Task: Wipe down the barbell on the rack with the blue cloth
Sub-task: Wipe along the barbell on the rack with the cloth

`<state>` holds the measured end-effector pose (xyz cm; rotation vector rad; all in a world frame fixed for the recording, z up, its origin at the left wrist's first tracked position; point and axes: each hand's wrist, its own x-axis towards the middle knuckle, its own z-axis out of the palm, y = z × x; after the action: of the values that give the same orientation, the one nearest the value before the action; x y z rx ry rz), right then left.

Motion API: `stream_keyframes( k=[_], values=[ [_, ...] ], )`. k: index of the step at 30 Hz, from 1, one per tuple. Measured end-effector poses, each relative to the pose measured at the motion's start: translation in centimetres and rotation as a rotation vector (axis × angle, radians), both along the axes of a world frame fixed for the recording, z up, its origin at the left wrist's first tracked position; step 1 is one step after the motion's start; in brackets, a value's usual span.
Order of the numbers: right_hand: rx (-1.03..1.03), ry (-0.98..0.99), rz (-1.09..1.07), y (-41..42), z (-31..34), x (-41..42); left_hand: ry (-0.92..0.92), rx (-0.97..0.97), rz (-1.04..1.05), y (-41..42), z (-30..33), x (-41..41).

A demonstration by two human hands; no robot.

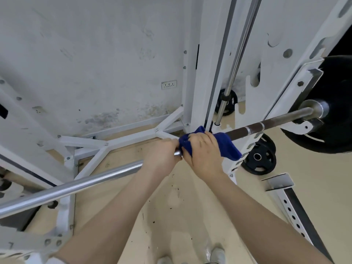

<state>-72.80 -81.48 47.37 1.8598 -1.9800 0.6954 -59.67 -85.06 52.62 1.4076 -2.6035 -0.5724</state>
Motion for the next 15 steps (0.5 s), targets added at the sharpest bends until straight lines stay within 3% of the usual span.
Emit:
stream_keyframes(
  k=[3, 6, 8, 12, 15],
  values=[
    [0.007, 0.094, -0.162, 0.4, 0.4, -4.0, 0.011, -0.004, -0.030, -0.2, 0.0, 0.4],
    [0.132, -0.130, -0.521, 0.5, 2.1, -6.6, 0.058, 0.024, -0.031, -0.4, 0.2, 0.6],
    [0.108, -0.187, -0.440, 0.1, 1.7, -4.8, 0.034, 0.028, -0.036, -0.4, 0.2, 0.3],
    [-0.010, -0.035, -0.039, 0.4, -0.2, -0.6, 0.011, 0.024, -0.048, -0.5, 0.0, 0.1],
    [0.013, 0.139, -0.108, 0.2, 0.2, -4.6, 0.027, 0.057, -0.040, -0.6, 0.2, 0.3]
  ],
)
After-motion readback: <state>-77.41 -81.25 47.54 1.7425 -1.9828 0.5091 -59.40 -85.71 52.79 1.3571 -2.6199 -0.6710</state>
